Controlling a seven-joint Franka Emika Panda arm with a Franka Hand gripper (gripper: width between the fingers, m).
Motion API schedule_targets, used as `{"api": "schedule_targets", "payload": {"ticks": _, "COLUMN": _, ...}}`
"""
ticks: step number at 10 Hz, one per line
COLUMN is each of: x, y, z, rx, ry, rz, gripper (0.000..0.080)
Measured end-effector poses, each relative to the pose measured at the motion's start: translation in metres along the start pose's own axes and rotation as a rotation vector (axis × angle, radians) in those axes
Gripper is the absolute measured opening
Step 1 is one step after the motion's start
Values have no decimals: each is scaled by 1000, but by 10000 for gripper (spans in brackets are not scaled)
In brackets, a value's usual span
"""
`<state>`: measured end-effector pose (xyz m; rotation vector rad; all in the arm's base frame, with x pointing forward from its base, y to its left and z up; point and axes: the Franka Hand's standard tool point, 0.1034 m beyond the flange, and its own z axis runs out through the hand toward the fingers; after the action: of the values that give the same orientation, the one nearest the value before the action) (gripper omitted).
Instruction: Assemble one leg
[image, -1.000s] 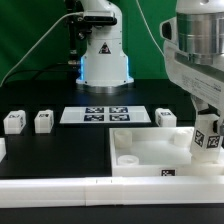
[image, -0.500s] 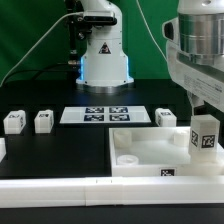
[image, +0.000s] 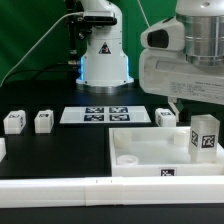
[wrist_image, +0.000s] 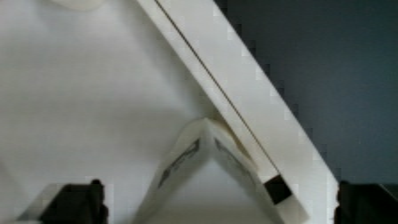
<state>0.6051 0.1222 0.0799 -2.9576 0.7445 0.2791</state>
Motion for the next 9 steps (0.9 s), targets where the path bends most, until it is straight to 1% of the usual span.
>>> {"api": "schedule_targets", "payload": {"ticks": 2, "x": 0, "y": 1, "z": 1, "rx": -3, "ry": 0, "rz": -253, "gripper": 649}}
{"api": "schedule_targets", "payload": {"ticks": 3, "x": 0, "y": 1, "z": 1, "rx": -4, "ry": 0, "rz": -328, "gripper": 649}}
{"api": "schedule_targets", "payload": {"ticks": 5, "x": 2, "y": 3, "z": 1, "rx": -25, "ry": 5, "rz": -648, "gripper": 649}}
{"api": "schedule_targets", "payload": {"ticks": 6, "x": 3, "y": 5, "z": 1, "rx": -29, "ry": 5, "rz": -760, "gripper": 649}}
{"api": "schedule_targets", "payload": {"ticks": 7, "x": 3, "y": 5, "z": 1, "rx": -27, "ry": 4, "rz": -822, "gripper": 649}}
{"api": "schedule_targets", "payload": {"ticks": 8, "x": 3, "y": 5, "z": 1, "rx": -26, "ry": 5, "rz": -804, "gripper": 620}}
{"api": "schedule_targets", "payload": {"ticks": 9, "x": 3, "y": 5, "z": 1, "rx": -26, "ry": 5, "rz": -804, "gripper": 620}}
